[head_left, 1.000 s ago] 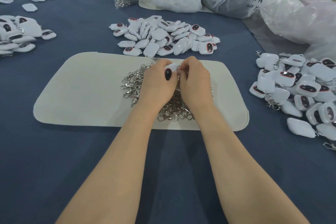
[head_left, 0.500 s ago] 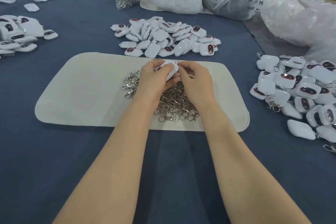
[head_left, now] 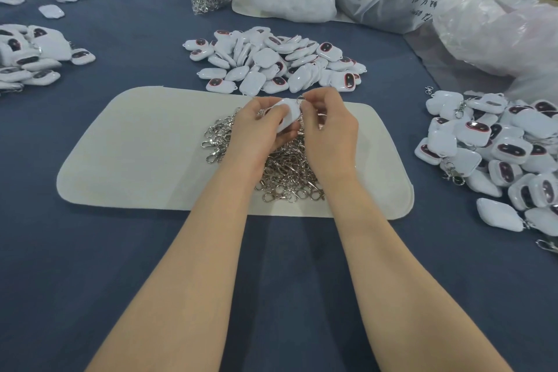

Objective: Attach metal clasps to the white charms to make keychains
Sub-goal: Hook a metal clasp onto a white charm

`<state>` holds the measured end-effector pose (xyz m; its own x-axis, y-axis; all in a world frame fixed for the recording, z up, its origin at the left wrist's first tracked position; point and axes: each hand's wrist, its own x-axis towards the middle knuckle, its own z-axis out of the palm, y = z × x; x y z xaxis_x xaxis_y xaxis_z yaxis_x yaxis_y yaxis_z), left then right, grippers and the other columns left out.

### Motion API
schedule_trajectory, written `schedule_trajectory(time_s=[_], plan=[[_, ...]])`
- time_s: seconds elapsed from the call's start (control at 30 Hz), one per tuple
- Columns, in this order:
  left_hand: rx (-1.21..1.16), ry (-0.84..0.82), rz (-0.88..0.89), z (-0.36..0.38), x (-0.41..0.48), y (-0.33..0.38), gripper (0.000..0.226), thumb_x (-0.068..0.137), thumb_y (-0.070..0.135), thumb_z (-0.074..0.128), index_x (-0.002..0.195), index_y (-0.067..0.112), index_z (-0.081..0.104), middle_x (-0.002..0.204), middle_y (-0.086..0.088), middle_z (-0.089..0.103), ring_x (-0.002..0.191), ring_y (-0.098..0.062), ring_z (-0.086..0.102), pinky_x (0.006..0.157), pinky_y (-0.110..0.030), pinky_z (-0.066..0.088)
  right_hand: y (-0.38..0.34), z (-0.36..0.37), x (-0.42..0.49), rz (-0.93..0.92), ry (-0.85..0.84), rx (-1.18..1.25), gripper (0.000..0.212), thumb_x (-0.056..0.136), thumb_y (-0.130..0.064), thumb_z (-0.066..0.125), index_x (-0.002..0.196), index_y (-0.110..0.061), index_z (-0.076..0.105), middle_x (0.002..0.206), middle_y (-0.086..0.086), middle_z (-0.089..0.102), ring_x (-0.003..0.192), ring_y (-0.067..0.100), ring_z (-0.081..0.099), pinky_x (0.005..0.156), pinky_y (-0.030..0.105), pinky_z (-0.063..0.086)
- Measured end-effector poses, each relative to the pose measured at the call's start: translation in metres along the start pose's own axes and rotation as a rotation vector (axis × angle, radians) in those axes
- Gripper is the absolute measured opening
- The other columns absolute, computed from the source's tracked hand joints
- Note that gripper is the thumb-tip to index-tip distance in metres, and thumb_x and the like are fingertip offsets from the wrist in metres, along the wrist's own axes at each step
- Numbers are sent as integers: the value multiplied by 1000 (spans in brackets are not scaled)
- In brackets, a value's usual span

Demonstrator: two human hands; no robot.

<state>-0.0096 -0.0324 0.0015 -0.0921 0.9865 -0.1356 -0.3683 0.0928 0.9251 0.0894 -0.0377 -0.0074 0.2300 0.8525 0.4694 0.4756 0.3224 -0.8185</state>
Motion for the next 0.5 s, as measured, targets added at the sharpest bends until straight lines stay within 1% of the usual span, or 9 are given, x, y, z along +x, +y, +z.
schedule_trajectory(time_s=[0.1,0.2,0.27,0.3,0.33,0.37,0.4,0.43,0.5], plan=[[4,-1,6,0,0,-1,6,92,4,54,94,7,58,78,-11,63,52,-9,61,56,-19,52,-1,-1,0,-63,-1,-104,11,93,-7,53,98,-7,63,84,-2,62,77,9,53,69,11,38],[57,33,51,0,-1,0,8,91,3,56,89,9,60,84,-11,62,50,-7,61,54,-17,51,-1,0,0,-102,-38,-187,12,92,-6,51,94,-4,63,87,5,65,82,22,55,75,31,43],[173,87,129,-1,0,0,11,89,4,57,88,14,60,84,-6,61,50,-4,62,53,-18,51,1,1,1,-126,-76,-240,13,93,-6,50,93,-3,62,88,8,64,84,27,55,77,39,44],[274,111,192,-2,0,-1,11,88,6,58,90,17,60,82,-2,60,53,-4,62,56,-21,52,3,1,2,-135,-100,-261,13,93,-6,50,93,-2,62,89,10,64,85,29,55,78,42,44],[413,125,277,-3,-1,-2,12,87,10,59,92,20,60,79,1,60,57,-7,63,60,-24,52,5,2,2,-132,-127,-281,14,93,-5,49,94,-1,63,89,11,65,86,30,55,79,43,43],[569,124,377,-3,-2,-3,13,87,13,59,95,23,60,76,5,59,62,-8,61,63,-23,50,6,2,3,-120,-151,-299,15,93,-4,48,95,-1,63,91,12,65,87,31,56,79,44,43],[701,114,470,-3,-4,-5,14,87,16,59,98,23,59,74,10,57,64,-4,57,64,-19,46,7,2,3,-107,-166,-307,16,94,-4,48,96,-2,64,92,12,66,88,30,56,80,44,42],[772,106,539,-2,-5,-6,15,87,17,59,102,22,59,73,14,54,65,0,54,62,-15,42,8,2,2,-92,-167,-297,16,94,-4,48,96,-2,64,92,12,66,88,29,57,80,42,43],[763,105,580,-2,-5,-5,15,89,17,57,103,23,57,75,18,54,67,6,54,62,-8,40,7,1,2,-53,-140,-227,15,93,-5,50,97,-5,65,91,8,67,86,23,58,79,31,44]])
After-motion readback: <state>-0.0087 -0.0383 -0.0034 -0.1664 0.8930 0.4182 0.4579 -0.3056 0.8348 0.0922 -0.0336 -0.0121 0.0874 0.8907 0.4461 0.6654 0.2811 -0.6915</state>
